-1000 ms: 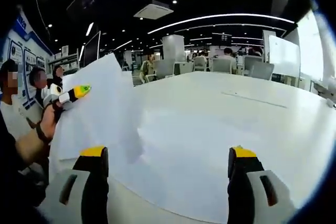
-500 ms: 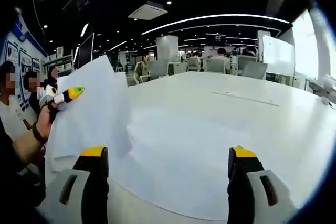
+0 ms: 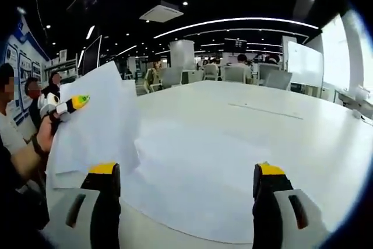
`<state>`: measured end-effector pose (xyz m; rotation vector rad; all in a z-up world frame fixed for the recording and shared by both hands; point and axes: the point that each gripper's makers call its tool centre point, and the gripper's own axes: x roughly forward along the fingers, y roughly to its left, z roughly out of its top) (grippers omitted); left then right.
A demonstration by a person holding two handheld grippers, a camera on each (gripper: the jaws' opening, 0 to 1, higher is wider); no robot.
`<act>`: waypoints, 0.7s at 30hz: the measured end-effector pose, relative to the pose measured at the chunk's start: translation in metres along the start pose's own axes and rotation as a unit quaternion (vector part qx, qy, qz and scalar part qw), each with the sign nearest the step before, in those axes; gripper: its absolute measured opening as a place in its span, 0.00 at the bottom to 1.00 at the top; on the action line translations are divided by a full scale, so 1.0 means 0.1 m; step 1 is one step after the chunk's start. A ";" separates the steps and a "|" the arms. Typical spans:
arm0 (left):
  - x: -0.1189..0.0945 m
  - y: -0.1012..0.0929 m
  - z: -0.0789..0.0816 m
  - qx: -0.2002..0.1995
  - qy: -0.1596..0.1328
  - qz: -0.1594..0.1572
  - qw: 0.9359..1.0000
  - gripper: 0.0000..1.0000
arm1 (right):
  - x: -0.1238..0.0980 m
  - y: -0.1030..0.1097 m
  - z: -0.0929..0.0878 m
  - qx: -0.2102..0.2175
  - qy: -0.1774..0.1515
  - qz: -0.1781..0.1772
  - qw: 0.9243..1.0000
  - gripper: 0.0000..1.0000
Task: Organize the stack of printing papers by aligning and flattening the scattered papers on the table
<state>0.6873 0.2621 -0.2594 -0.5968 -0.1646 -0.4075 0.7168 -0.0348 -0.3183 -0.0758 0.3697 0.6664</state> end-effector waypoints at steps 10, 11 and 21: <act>0.00 0.00 -0.01 0.001 0.003 0.003 1.000 0.10 | -0.05 -0.09 0.04 -0.005 -0.002 -0.016 1.000 0.90; 0.00 0.00 -0.01 0.002 0.003 0.003 1.000 0.10 | -0.05 -0.10 0.04 -0.006 -0.002 -0.018 1.000 0.90; 0.00 0.00 -0.01 0.002 0.003 0.004 1.000 0.11 | -0.11 -0.19 0.11 0.008 -0.025 -0.037 0.999 0.90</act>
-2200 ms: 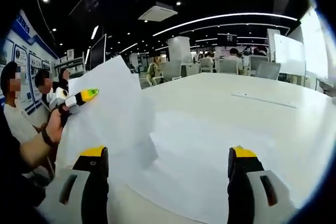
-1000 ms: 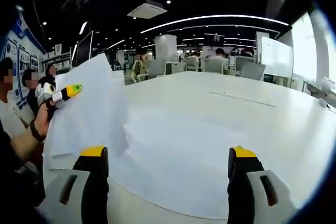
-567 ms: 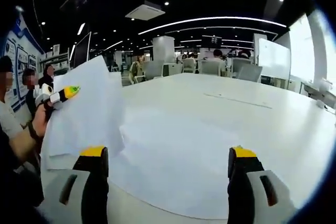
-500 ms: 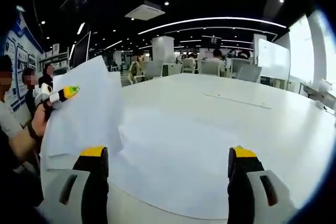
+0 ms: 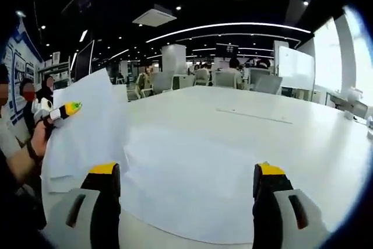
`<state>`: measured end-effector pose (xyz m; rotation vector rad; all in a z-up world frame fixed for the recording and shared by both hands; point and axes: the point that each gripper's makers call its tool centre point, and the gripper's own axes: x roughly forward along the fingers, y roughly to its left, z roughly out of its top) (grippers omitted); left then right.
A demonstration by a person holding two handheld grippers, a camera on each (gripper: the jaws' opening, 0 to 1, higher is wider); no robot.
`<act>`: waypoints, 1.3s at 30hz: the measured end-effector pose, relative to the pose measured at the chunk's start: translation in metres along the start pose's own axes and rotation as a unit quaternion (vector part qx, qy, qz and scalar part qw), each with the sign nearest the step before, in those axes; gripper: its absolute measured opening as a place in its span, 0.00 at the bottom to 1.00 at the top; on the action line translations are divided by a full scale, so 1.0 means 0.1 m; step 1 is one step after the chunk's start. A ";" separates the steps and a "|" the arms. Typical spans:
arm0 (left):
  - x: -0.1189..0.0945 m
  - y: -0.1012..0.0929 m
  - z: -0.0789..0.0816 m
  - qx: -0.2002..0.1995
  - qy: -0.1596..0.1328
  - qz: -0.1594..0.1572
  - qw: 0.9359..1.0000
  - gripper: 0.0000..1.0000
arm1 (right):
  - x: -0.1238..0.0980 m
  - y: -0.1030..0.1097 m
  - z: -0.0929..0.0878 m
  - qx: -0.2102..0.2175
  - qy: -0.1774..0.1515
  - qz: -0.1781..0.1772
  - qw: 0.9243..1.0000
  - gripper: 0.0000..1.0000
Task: Organize the stack of printing papers by aligning and flattening the scattered papers on the table
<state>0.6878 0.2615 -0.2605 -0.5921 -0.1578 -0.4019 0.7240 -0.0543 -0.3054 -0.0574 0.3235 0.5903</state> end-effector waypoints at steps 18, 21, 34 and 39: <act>0.00 0.00 0.00 0.000 0.001 0.000 1.000 0.11 | -0.09 -0.25 -0.13 -0.003 0.008 -0.052 0.999 0.90; 0.00 0.00 0.00 0.001 0.002 0.000 1.000 0.11 | -0.11 -0.29 -0.15 -0.004 0.010 -0.060 0.998 0.90; 0.00 0.01 -0.01 0.003 0.003 0.001 1.000 0.11 | -0.15 -0.36 -0.19 0.007 0.008 -0.071 0.997 0.90; 0.00 0.01 -0.02 0.005 0.004 0.002 1.000 0.11 | -0.17 -0.39 -0.18 0.008 0.005 -0.076 0.997 0.90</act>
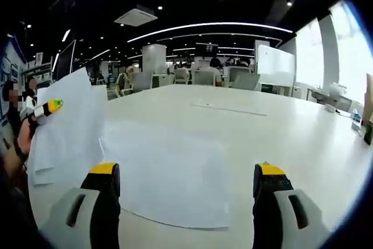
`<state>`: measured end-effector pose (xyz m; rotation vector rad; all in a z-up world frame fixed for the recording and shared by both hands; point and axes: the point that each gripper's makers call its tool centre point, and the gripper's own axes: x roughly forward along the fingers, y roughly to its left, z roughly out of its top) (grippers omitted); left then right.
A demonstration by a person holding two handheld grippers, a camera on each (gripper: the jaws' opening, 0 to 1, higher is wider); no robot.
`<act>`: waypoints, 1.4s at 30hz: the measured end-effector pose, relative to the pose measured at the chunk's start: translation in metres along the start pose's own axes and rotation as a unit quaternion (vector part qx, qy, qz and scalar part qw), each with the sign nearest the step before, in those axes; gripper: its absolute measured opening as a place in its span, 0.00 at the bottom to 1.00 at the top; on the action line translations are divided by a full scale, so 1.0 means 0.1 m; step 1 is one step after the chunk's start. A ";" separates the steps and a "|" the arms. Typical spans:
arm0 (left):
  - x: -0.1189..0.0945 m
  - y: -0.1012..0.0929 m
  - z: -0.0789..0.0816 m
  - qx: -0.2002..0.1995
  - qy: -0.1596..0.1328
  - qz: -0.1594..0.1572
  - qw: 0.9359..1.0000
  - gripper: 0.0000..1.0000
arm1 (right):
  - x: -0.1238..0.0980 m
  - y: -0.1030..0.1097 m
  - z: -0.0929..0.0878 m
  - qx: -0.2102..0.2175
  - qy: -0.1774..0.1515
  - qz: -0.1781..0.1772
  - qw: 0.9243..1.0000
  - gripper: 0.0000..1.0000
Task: Organize the stack of printing papers by aligning and flattening the scattered papers on the table
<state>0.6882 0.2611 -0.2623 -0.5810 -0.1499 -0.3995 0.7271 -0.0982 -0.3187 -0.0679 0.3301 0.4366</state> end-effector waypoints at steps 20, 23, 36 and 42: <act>0.00 -0.02 0.01 0.000 -0.002 -0.002 1.000 0.11 | -0.01 -0.04 -0.04 0.006 0.003 -0.012 1.000 0.90; 0.00 -0.02 0.01 -0.002 -0.002 -0.002 1.000 0.11 | -0.03 -0.03 -0.03 0.005 0.000 -0.013 1.000 0.90; 0.00 -0.03 0.00 -0.001 -0.001 -0.002 1.000 0.11 | -0.09 0.05 -0.07 -0.011 -0.010 -0.013 1.000 0.90; 0.00 -0.02 0.00 0.002 0.000 -0.001 1.000 0.11 | -0.11 0.06 -0.11 -0.012 -0.010 -0.015 1.000 0.90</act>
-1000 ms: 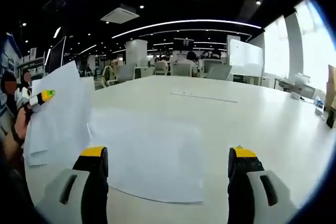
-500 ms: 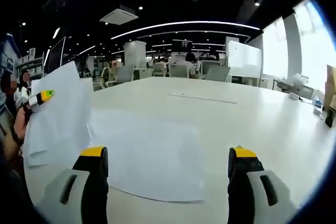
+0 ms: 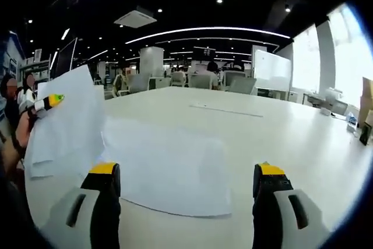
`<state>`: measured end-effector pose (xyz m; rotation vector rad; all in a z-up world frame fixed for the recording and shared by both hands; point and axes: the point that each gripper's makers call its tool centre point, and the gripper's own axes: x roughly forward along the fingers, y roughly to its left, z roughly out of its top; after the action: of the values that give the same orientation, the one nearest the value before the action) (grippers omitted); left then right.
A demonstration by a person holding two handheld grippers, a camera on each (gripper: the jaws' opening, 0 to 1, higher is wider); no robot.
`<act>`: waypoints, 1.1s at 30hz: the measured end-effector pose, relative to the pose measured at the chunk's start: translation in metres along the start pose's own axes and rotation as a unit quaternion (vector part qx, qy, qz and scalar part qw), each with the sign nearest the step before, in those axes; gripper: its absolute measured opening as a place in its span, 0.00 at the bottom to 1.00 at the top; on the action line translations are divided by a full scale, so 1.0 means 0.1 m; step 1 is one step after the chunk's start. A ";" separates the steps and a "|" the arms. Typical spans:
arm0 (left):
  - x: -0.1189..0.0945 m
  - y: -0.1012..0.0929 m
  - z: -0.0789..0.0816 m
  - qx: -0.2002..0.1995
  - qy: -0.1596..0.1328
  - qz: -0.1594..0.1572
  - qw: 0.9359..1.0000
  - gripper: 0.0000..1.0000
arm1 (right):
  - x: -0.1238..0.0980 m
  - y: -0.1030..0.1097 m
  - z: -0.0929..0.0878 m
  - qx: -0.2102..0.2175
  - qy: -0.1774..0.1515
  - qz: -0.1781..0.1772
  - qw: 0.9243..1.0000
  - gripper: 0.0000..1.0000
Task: Organize the stack of printing papers by aligning and flattening the scattered papers on the table
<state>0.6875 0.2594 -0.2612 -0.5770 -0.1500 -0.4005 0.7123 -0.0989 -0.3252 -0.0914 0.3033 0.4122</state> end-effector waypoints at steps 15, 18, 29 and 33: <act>0.00 0.02 0.01 0.000 0.000 0.000 1.000 0.11 | 0.00 0.05 -0.15 -0.021 0.016 -0.018 0.999 0.85; 0.00 0.02 0.01 0.000 0.000 -0.001 1.000 0.11 | 0.00 0.06 -0.15 -0.030 0.016 -0.021 0.999 0.85; 0.01 0.01 0.00 0.000 0.001 -0.001 1.000 0.11 | 0.02 0.08 -0.19 -0.028 0.030 -0.019 0.999 0.84; 0.01 0.01 0.00 0.000 0.001 -0.001 1.000 0.11 | 0.00 0.12 -0.20 -0.027 0.041 -0.019 0.999 0.87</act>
<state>0.6887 0.2604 -0.2616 -0.5765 -0.1495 -0.4036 0.7026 -0.0910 -0.3442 -0.1667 0.3717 0.3802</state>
